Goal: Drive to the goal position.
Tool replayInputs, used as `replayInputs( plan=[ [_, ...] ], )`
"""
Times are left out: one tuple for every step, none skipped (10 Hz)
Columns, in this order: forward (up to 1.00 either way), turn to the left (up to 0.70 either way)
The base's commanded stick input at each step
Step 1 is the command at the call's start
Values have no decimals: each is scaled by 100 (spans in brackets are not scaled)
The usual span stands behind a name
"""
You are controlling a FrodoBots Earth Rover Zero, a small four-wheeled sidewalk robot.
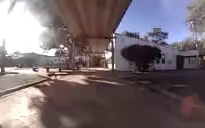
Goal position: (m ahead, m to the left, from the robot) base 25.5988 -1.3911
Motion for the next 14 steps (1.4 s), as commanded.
replayInputs(
  plan=[
    [70,0],
    [70,0],
    [70,0],
    [70,0],
    [70,0],
    [70,0],
    [70,0],
    [70,0],
    [70,0],
    [70,0],
    [70,0],
    [70,0],
    [70,0],
    [70,0]
  ],
)
